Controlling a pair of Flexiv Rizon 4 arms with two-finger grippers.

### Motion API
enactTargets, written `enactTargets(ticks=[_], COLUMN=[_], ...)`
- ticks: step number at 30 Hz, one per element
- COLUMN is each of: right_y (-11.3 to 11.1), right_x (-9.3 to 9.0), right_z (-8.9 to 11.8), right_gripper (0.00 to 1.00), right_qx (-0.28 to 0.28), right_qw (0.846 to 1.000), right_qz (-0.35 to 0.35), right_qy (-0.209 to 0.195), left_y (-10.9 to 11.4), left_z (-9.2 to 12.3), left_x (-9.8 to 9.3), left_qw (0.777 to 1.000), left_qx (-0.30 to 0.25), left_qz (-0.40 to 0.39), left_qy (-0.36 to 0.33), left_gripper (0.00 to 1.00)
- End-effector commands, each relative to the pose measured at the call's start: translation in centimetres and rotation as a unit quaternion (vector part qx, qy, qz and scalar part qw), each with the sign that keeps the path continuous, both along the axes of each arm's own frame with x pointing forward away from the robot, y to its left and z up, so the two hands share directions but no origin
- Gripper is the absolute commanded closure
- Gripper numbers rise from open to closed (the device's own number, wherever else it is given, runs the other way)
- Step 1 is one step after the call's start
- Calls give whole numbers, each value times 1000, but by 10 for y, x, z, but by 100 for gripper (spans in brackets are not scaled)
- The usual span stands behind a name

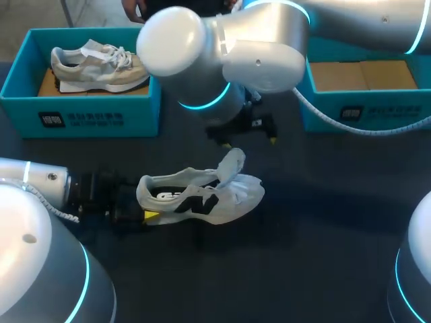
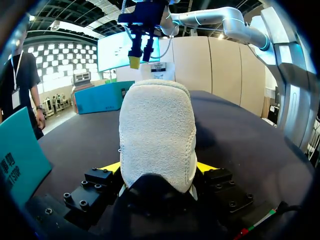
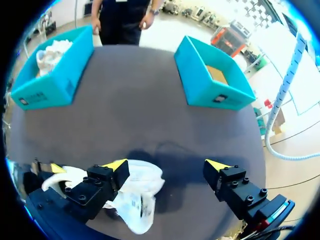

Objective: Take the shoe out of the shoebox, open the shoe tongue, remove and reinsert the insole, then place the shoe into the shoebox

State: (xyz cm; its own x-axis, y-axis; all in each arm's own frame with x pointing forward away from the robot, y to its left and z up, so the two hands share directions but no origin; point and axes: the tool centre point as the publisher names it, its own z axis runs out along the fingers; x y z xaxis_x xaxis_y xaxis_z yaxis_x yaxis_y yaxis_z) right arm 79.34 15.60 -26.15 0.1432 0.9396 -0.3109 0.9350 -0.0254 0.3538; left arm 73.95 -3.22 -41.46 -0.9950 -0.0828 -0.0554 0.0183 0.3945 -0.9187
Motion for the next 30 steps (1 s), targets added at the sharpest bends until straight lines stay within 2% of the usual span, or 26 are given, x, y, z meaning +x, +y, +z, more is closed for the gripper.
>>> enactTargets(ticks=[1, 3, 5, 7, 8, 17, 21, 24, 30], right_y=[-5, -3, 0, 5, 8, 31, 33, 34, 34], right_x=[-4, -2, -1, -2, -2, 6, 10, 6, 6], right_z=[9, 11, 14, 16, 17, 21, 20, 18, 18], right_gripper=[50, 58, 73, 95, 100, 100, 100, 100, 100], right_qx=[69, 65, 66, 62, 61, 27, 31, 58, 58], right_qw=[993, 995, 996, 995, 993, 965, 959, 942, 942], right_qz=[-76, -39, 1, 55, 86, 261, 283, 328, 328], right_qy=[-66, -64, -63, -54, -47, -2, 8, 34, 34], left_y=[3, 3, 3, 3, 3, 3, 3, 3, 3], left_z=[-3, -3, -3, -3, -3, -3, -3, -3, -3], left_x=[-1, -1, -1, -1, -1, -1, -1, -1, -1], left_qw=[1000, 1000, 1000, 1000, 1000, 1000, 1000, 1000, 1000], left_qx=[0, 0, 0, 0, 0, 0, 0, 0, 0], left_qz=[0, 0, 0, 0, 0, 0, 0, 0, 0], left_qy=[-1, -1, -1, -1, -1, -1, -1, -1, -1], left_gripper=[100, 100, 100, 100, 100, 100, 100, 100, 100])
